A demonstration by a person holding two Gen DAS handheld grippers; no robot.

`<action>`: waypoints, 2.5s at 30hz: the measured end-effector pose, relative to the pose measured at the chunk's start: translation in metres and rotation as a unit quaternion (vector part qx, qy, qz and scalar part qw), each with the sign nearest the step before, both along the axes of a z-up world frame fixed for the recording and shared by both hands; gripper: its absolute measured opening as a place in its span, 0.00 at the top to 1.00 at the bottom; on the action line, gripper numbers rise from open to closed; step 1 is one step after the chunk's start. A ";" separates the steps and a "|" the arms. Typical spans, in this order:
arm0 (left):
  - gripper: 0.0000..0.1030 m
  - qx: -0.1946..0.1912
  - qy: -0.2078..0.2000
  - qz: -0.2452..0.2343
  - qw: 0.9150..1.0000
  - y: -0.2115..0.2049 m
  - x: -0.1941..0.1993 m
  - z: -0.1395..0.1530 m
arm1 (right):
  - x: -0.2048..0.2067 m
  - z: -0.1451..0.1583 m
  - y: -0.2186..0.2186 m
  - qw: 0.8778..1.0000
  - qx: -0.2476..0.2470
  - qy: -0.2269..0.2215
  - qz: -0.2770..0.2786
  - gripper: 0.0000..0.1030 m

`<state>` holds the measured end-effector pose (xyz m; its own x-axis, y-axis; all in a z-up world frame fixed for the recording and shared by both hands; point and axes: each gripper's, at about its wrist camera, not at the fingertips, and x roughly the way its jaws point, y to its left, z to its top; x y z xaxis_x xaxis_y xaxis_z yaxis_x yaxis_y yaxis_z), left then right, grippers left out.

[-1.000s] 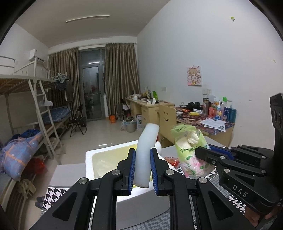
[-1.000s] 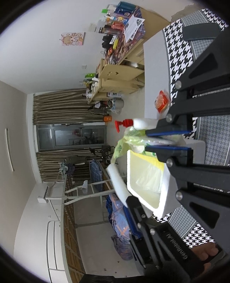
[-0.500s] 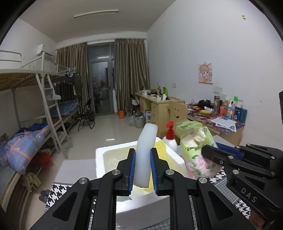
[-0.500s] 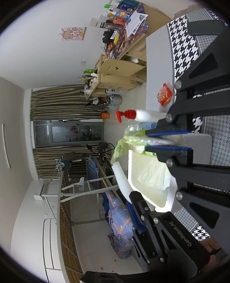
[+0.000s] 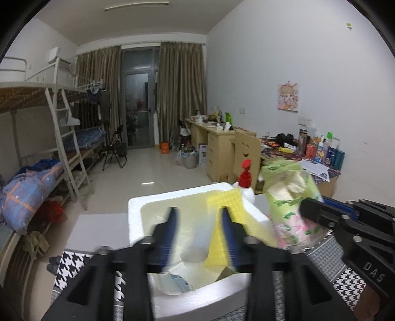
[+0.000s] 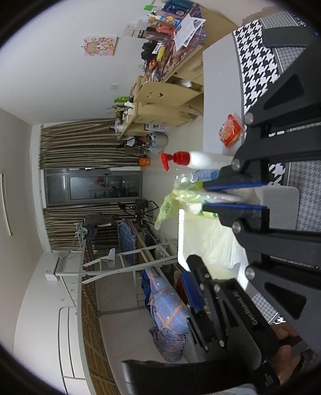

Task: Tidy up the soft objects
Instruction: 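Drop the foam roll into the box with the left gripper while the right holds the bag, then lower the clear tissue bag into the box and open the right gripper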

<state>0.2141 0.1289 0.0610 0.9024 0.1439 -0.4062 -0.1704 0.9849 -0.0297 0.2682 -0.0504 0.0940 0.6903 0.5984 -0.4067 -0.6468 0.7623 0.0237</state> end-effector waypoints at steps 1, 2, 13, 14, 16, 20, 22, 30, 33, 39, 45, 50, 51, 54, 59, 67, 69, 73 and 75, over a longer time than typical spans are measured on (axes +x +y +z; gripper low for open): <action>0.20 -0.002 -0.001 0.010 1.000 0.003 -0.001 -0.001 | 0.001 0.000 0.000 1.000 -0.001 0.001 -0.001 0.87; 0.12 -0.006 -0.008 0.021 1.000 0.006 -0.005 -0.001 | 0.002 0.000 0.001 1.000 -0.001 0.002 -0.002 0.87; 0.04 0.011 -0.014 0.041 0.999 0.008 -0.018 0.007 | 0.001 0.003 0.005 1.000 -0.004 0.001 0.002 0.87; 0.04 0.011 -0.015 0.043 0.999 0.009 -0.019 0.007 | 0.002 0.004 0.006 1.000 -0.004 0.001 0.002 0.87; 0.03 0.010 -0.017 0.049 0.999 0.012 -0.023 0.008 | 0.002 0.005 0.009 1.000 -0.006 0.000 0.006 0.87; 0.01 0.015 -0.019 0.060 0.998 0.014 -0.027 0.009 | 0.004 0.003 0.015 1.000 -0.010 -0.001 0.012 0.87; 0.01 0.014 -0.020 0.065 0.998 0.018 -0.029 0.009 | 0.005 0.002 0.018 1.000 -0.011 -0.001 0.015 0.87; 0.01 0.014 -0.021 0.075 0.997 0.025 -0.036 0.009 | 0.009 0.001 0.029 1.000 -0.017 0.006 0.023 0.87; 0.01 0.017 -0.022 0.082 0.996 0.028 -0.040 0.008 | 0.012 -0.001 0.034 0.999 -0.021 0.010 0.026 0.87; 0.01 0.019 -0.023 0.090 0.996 0.032 -0.045 0.007 | 0.016 -0.004 0.047 0.999 -0.027 0.019 0.030 0.87; 0.01 0.015 -0.020 0.096 0.995 0.039 -0.053 0.002 | 0.019 -0.005 0.055 0.999 -0.028 0.031 0.034 0.87; 0.01 0.016 -0.018 0.101 0.995 0.043 -0.057 0.000 | 0.021 -0.007 0.062 0.998 -0.030 0.038 0.038 0.87; 0.01 0.013 -0.020 0.102 0.994 0.044 -0.058 0.000 | 0.021 -0.008 0.064 0.998 -0.030 0.039 0.039 0.87; 0.01 0.008 -0.020 0.104 0.994 0.047 -0.059 -0.001 | 0.023 -0.009 0.070 0.998 -0.038 0.038 0.036 0.87; 0.01 -0.009 -0.027 0.109 0.994 0.055 -0.063 0.000 | 0.025 -0.014 0.076 0.997 -0.045 0.048 0.034 0.86; 0.01 -0.008 -0.026 0.108 0.994 0.058 -0.065 0.000 | 0.015 -0.010 0.073 0.998 -0.037 0.032 0.028 0.15; 0.01 -0.007 -0.025 0.105 0.994 0.057 -0.064 0.000 | 0.012 -0.009 0.073 0.998 -0.042 0.028 0.032 0.15; 0.01 -0.004 -0.024 0.100 0.995 0.052 -0.065 0.001 | 0.007 -0.008 0.069 0.999 -0.040 0.021 0.024 0.15; 0.01 -0.001 -0.025 0.099 0.995 0.049 -0.066 0.002 | 0.005 -0.007 0.066 0.999 -0.037 0.016 0.021 0.15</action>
